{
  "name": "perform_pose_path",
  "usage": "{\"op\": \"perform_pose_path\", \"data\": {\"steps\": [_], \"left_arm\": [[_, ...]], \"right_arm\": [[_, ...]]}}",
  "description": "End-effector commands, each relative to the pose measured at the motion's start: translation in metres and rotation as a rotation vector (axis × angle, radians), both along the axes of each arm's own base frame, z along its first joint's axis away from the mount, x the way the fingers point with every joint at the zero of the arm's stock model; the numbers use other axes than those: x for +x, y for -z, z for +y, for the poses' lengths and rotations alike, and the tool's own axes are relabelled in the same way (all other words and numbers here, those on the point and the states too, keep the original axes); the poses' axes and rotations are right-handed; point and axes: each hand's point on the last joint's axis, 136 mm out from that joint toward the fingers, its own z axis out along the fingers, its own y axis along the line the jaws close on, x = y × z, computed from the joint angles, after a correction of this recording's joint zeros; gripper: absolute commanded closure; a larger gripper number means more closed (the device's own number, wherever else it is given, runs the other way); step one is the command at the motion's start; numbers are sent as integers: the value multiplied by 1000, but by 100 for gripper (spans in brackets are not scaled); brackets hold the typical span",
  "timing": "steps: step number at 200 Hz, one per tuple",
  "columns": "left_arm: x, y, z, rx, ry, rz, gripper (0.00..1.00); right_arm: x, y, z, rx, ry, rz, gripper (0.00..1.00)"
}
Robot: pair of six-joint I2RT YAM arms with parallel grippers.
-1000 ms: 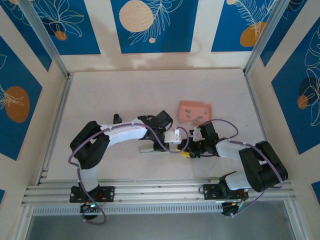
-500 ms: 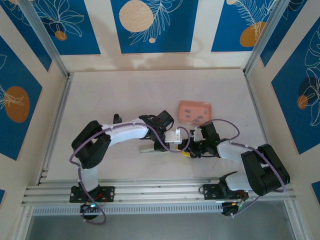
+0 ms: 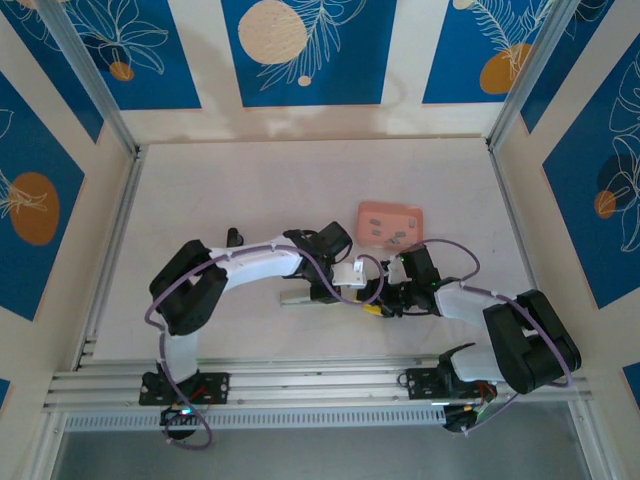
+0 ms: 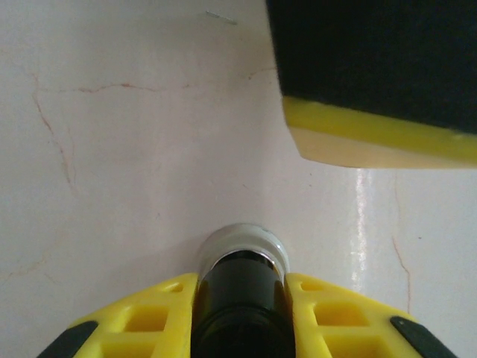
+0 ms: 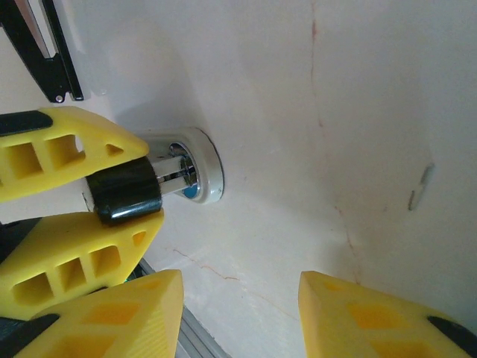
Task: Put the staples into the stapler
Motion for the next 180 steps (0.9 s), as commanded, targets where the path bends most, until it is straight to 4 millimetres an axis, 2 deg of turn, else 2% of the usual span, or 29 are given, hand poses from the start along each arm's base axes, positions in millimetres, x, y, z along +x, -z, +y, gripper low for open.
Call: {"op": "perform_pose_path", "data": {"steps": [1,27,50,75,97,113,131,156,180], "left_arm": [[-11,43,19,133,11,45,82],[-11,43,19,132,3,46,82],[-10,31,12,86,-21,42,82],[-1,-1,5,9,-103,3,82],[20,-35,9,-36,-261,-73,82],[38,-57,22,-40,-411,-136,84],[54,-74,43,-20,-569,-193,84],[72,-88,77,-12,-785,-240,87],[86,-91,107,-40,-982,-259,92]], "right_arm": [[-5,2,-3,-10,-6,3,55],[-5,2,-4,-14,-4,0,55],[-6,0,-5,-15,-4,-4,55],[-6,-2,-6,-17,1,-11,55],[-5,-7,-6,-14,3,-27,55],[-4,-10,-6,-11,3,-35,55],[-3,-14,-5,-6,3,-46,55],[-1,-20,-4,1,0,-61,55],[-1,-24,-4,1,0,-70,55]]}}
